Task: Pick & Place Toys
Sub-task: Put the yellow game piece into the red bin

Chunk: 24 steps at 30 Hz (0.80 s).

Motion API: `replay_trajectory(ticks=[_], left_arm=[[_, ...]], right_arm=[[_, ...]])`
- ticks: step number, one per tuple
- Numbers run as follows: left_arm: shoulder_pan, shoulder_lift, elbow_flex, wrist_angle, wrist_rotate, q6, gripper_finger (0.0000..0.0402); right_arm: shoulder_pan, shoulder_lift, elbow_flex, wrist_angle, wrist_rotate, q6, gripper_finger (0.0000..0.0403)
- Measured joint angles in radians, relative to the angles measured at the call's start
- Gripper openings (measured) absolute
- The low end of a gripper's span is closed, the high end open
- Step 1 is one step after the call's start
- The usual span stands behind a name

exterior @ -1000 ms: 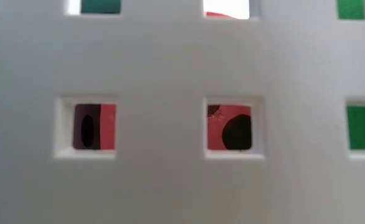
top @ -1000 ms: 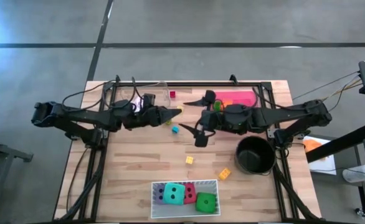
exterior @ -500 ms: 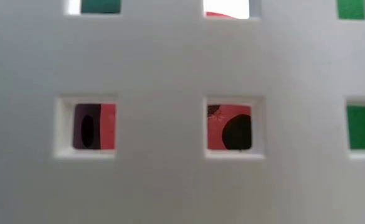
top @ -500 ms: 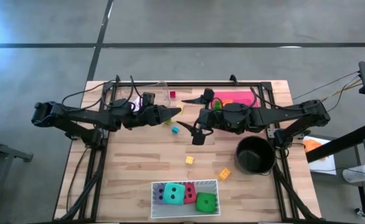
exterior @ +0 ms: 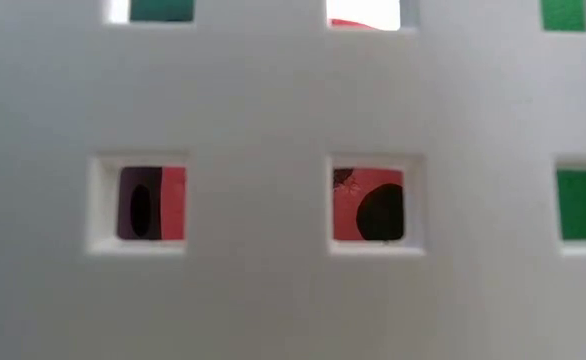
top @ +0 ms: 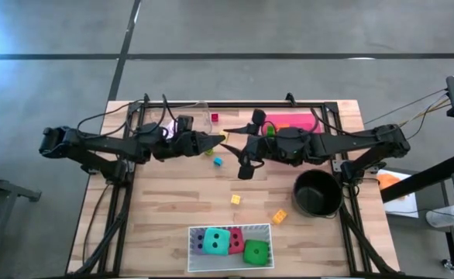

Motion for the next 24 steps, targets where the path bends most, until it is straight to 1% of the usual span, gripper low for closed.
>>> replay_trajectory(ticks=[5,13,14,16,19,22,24], left_arm=[[0.0,0.0,0.0,0.003,0.008,-0.006,0.0136],[0.0,0.0,0.0,0.008,0.012,-0.006,0.0136],[0.0,0.0,0.0,0.008,0.012,-0.006,0.0141],[0.0,0.0,0.0,0.009,0.014,-0.006,0.0172],[0.0,-0.001,0.0,0.009,0.023,0.005,0.024],[-0.001,-0.001,0.0,0.003,0.04,0.057,0.0302],[0.0,-0.002,0.0,0.003,0.053,0.099,0.0334]], right_arm=[[-0.005,0.0,0.0,0.009,-0.002,-0.015,0.0143],[-0.005,0.0,-0.001,0.016,-0.001,-0.021,0.0137],[-0.005,0.0,-0.001,0.018,-0.002,-0.021,0.0137],[-0.005,0.0,-0.001,0.018,-0.001,-0.013,0.0136],[-0.006,0.0,-0.001,0.025,-0.001,0.048,0.0136],[-0.007,0.0,-0.001,0.025,-0.001,0.066,0.0135],[-0.007,-0.001,-0.001,0.021,-0.001,0.065,0.0135]])
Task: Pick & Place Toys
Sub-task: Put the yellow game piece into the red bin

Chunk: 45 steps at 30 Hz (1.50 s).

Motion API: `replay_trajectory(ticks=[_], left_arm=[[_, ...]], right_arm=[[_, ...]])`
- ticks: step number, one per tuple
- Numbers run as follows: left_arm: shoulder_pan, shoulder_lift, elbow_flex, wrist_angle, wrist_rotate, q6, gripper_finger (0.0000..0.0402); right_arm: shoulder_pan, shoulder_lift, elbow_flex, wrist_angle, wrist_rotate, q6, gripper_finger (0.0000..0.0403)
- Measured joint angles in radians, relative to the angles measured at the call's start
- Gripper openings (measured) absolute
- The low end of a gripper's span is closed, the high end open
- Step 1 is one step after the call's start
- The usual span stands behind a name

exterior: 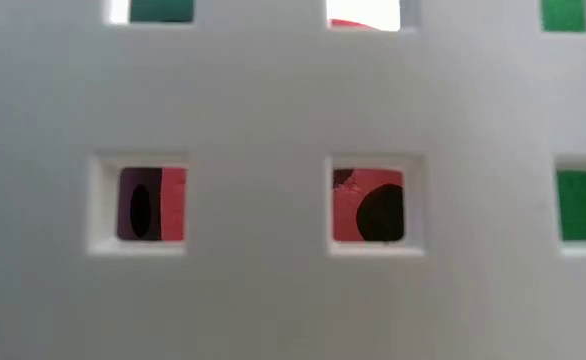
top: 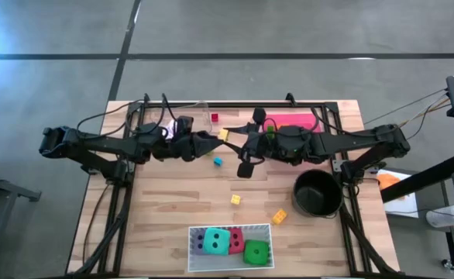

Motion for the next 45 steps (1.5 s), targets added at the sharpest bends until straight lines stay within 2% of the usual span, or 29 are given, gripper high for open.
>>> replay_trajectory(ticks=[4,7,9,16,22,27,31,34,36,45], left_arm=[[0.0,-0.004,0.0,-0.007,0.049,0.091,0.0382],[-0.001,-0.008,0.0,-0.007,0.093,0.164,0.0396],[-0.001,-0.008,0.0,-0.007,0.119,0.189,0.0392],[-0.001,-0.012,0.0,-0.019,0.205,0.227,0.0364],[-0.002,-0.056,0.003,-0.183,0.225,0.326,0.0349],[-0.002,-0.078,0.083,-0.445,0.211,0.431,0.0348],[-0.002,-0.076,0.183,-0.688,0.154,0.511,0.0348],[-0.002,-0.075,0.25,-0.831,0.134,0.547,0.0348],[-0.001,-0.075,0.278,-0.87,0.126,0.572,0.0348],[0.0,-0.076,0.288,-0.91,0.116,0.564,0.0348]], right_arm=[[-0.004,-0.013,0.0,-0.009,-0.009,0.016,0.0135],[-0.017,-0.034,0.0,-0.032,-0.109,0.055,0.0135],[-0.025,-0.042,0.0,-0.039,-0.156,0.095,0.0135],[-0.063,-0.112,-0.002,-0.178,-0.162,0.153,0.0135],[-0.122,-0.194,-0.005,-0.388,-0.169,0.274,0.0135],[-0.23,-0.261,-0.032,-0.568,-0.164,0.462,0.0135],[-0.336,-0.286,-0.066,-0.751,-0.171,0.598,0.0135],[-0.425,-0.291,-0.111,-0.828,-0.215,0.696,0.0134],[-0.486,-0.291,-0.151,-0.85,-0.279,0.737,0.0134],[-0.701,-0.282,-0.433,-0.855,-0.427,0.896,0.0134]])
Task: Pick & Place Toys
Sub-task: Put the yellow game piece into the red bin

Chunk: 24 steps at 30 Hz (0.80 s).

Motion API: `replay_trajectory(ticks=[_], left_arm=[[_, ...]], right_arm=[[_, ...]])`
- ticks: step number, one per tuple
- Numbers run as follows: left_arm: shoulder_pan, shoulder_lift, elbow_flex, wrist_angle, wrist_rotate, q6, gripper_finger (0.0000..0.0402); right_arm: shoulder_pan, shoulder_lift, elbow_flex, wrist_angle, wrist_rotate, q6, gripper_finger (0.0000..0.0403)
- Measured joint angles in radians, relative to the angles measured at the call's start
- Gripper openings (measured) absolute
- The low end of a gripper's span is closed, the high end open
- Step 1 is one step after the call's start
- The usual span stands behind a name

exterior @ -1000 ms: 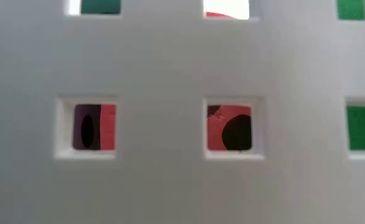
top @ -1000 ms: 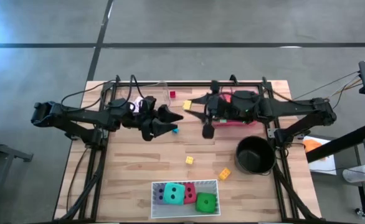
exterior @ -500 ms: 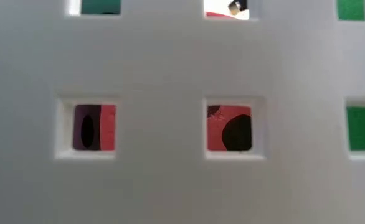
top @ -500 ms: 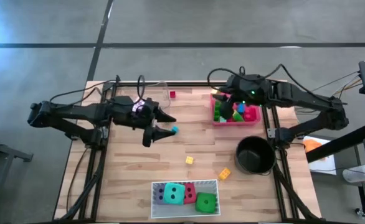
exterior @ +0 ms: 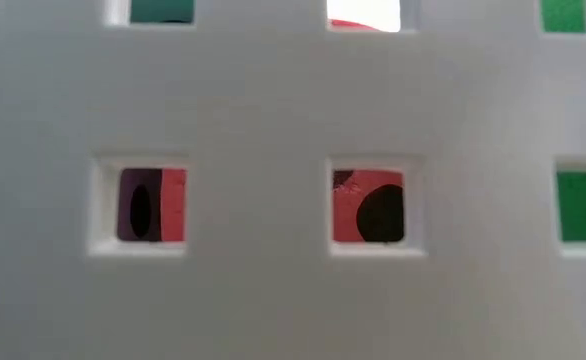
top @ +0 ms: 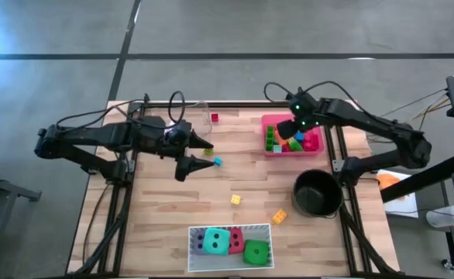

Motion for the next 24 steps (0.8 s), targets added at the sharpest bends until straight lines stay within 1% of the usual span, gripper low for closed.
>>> replay_trajectory(ticks=[5,11,15,20,24], left_arm=[[0.0,0.005,-0.009,0.005,-0.01,-0.048,0.0348],[0.0,0.005,-0.034,0.019,-0.011,-0.059,0.0348],[0.0,0.006,-0.034,0.019,-0.011,-0.059,0.0348],[0.0,0.005,-0.034,0.021,-0.011,-0.059,0.0348],[0.0,0.005,-0.034,0.022,-0.011,-0.069,0.0348]], right_arm=[[-0.066,0.0,-0.121,0.0,-0.002,0.031,0.0134],[-0.121,0.026,-0.194,-0.001,0.019,0.045,0.0134],[-0.144,0.082,-0.217,-0.001,0.039,0.071,0.0134],[-0.145,0.166,-0.218,0.003,0.013,0.076,0.0134],[-0.146,0.226,-0.216,0.008,0.058,0.067,0.0134]])
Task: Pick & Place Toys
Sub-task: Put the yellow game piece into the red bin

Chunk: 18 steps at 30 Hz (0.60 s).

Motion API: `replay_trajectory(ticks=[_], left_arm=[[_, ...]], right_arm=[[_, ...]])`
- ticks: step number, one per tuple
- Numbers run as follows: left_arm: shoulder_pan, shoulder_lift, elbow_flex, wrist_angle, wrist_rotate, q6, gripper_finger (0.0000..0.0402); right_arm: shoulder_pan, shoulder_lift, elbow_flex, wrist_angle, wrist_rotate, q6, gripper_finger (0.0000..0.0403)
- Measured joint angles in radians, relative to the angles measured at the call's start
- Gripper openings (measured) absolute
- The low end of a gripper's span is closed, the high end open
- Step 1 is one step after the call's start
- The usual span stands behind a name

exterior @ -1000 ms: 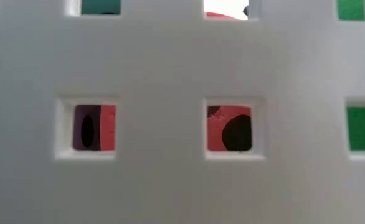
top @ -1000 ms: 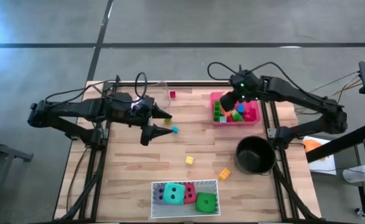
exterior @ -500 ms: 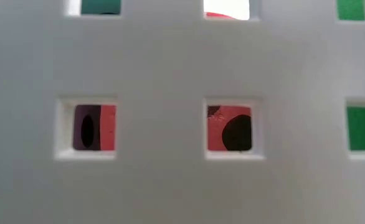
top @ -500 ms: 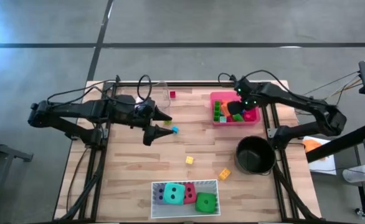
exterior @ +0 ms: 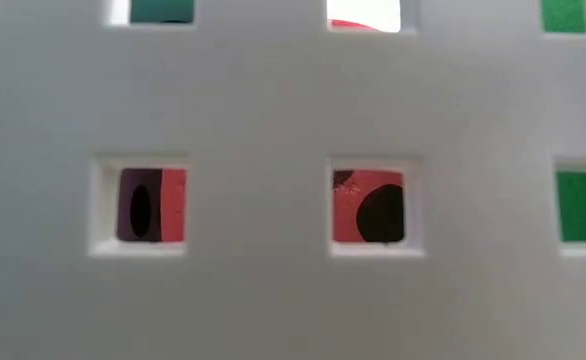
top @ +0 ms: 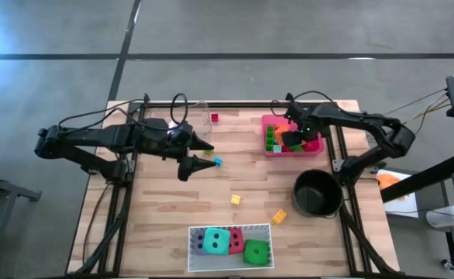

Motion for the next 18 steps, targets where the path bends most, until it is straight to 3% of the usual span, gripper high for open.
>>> replay_trajectory(ticks=[18], left_arm=[[0.0,0.0,0.0,-0.008,0.0,-0.017,0.0348]], right_arm=[[0.002,0.054,-0.003,0.037,-0.008,-0.047,0.0134]])
